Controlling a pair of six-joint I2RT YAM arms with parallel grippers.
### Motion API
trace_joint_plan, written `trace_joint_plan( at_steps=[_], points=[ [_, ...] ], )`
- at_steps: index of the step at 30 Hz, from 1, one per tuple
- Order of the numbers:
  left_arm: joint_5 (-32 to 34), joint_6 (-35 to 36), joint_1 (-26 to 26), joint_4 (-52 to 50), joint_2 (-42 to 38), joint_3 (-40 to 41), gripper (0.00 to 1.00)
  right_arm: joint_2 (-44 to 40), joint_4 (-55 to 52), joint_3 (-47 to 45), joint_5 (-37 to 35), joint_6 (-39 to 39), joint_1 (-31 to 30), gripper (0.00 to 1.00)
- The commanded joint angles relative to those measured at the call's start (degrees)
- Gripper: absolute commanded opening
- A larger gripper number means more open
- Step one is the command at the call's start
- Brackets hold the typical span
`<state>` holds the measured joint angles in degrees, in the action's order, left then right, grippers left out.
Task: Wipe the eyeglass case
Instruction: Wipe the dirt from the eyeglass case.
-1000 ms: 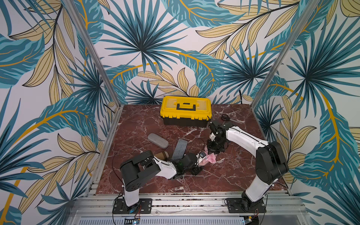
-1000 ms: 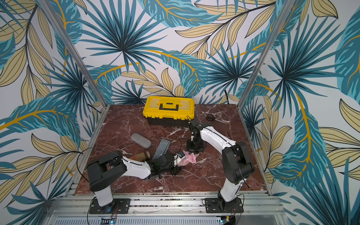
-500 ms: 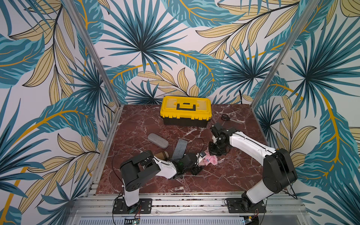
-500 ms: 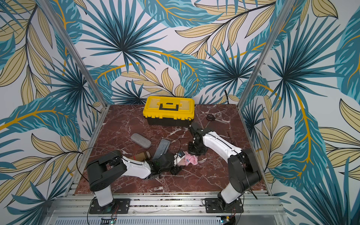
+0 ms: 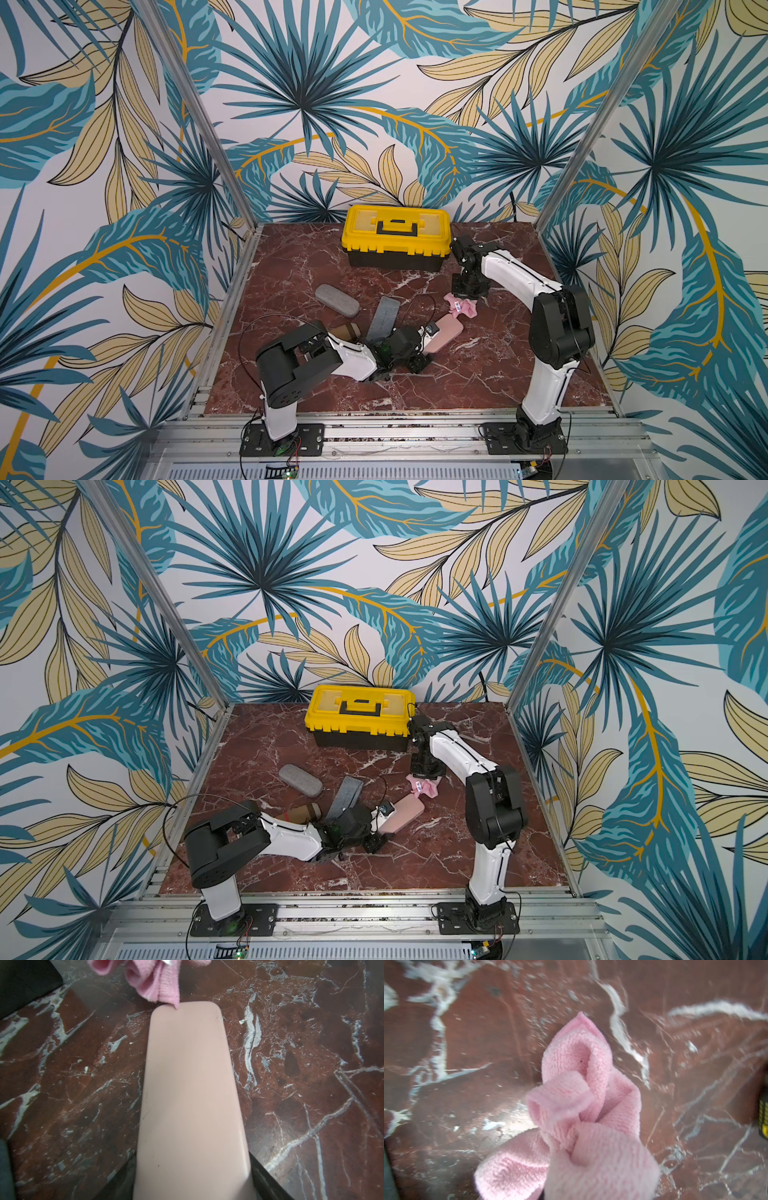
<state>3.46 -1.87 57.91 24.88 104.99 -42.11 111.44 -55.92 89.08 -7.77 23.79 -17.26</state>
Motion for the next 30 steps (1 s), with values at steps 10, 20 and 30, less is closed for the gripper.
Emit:
trace_joint_plan(
  at_steps=[10,20,30],
  points=[
    [2.7,-10.4,-0.8,-18.9,3.1,-4.3,0.00,-9.8,3.9,-27.4,16.5,-1.4,3.3,0.00],
    [-1.9,-8.8,-0.5,-20.6,4.2,-7.2,0.00,-8.6,8.8,-18.5,11.5,8.1,5.2,0.00],
    [-3.0,-7.2,-0.4,-21.5,5.7,-9.3,0.00,-19.4,29.3,-37.7,25.5,25.4,-7.3,0.00]
  ],
)
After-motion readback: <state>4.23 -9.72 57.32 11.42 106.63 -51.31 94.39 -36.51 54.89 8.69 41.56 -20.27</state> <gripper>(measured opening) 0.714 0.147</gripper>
